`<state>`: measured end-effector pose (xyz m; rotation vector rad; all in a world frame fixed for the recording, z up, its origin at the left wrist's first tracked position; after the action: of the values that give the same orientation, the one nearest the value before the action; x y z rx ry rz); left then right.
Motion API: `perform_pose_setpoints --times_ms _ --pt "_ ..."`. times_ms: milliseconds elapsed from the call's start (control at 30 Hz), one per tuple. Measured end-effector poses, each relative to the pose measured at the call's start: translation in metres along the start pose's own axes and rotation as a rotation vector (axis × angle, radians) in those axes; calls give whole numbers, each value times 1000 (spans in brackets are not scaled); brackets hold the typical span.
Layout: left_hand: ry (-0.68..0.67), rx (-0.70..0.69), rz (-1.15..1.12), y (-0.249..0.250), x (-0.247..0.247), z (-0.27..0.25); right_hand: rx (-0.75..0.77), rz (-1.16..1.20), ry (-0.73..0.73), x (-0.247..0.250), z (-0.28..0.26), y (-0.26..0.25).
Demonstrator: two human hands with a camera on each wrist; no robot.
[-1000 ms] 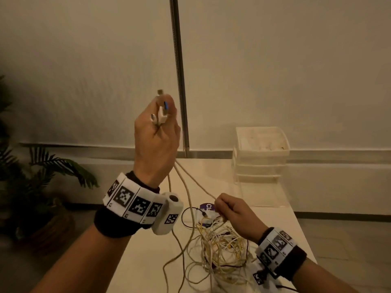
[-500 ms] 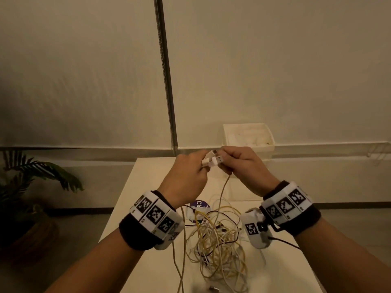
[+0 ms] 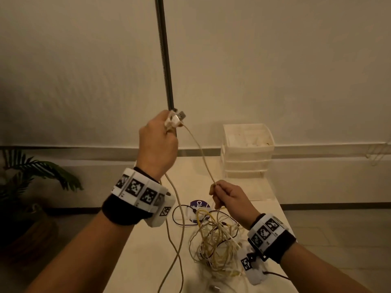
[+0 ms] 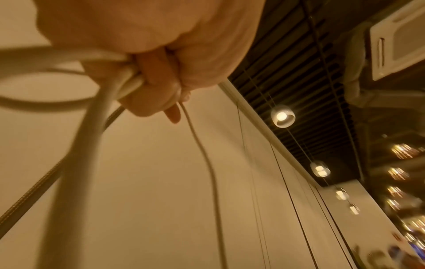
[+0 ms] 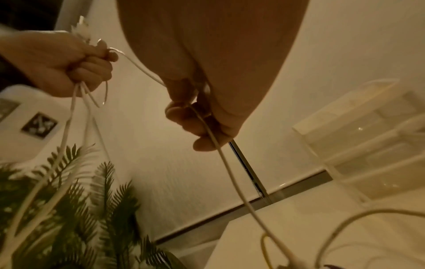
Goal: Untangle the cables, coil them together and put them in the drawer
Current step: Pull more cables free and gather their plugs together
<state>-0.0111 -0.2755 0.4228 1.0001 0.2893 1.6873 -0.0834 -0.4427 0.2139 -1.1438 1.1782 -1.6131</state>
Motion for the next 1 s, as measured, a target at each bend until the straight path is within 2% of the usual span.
perform_pose_setpoints --times_ms 167,233,300,433,533,633,733,800,833,900,1000 --pt "-266 -190 -21 14 -47 -46 53 57 72 11 7 -40" --pt "-372 -211 -3 11 -68 -56 109 79 98 20 12 -71" --pt "-408 -229 3 14 -79 -60 183 55 106 28 20 -104" --pt "-275 -303 109 31 -72 -45 270 -28 61 36 30 -140" --pt "-220 -282 184 35 -65 -30 258 -42 32 33 27 -141" --pt "-170 -248 154 34 -59 -26 253 0 2 24 20 -135" --pt "1 -214 61 30 -35 -16 175 7 -79 8 17 -101" --pt "161 -162 48 23 -9 -3 65 -87 -174 -8 13 -60" --pt "200 -147 58 20 0 1 26 -127 -207 -14 10 -42" --pt "174 -155 71 19 4 2 0 -152 -190 -14 11 -18" --pt "6 -170 39 19 -18 -17 -24 -116 -70 2 23 -17"
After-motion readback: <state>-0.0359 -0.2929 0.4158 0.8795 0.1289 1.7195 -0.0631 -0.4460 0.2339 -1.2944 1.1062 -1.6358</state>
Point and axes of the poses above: each hand's wrist, its own z-axis towards the middle knuckle, its own x-axis out of the back of the hand, y = z × x, the point moved 9 cm from there along z, towards the middle knuckle, and after that the axes turned 2 degrees about -y, right-handed, at the moved point
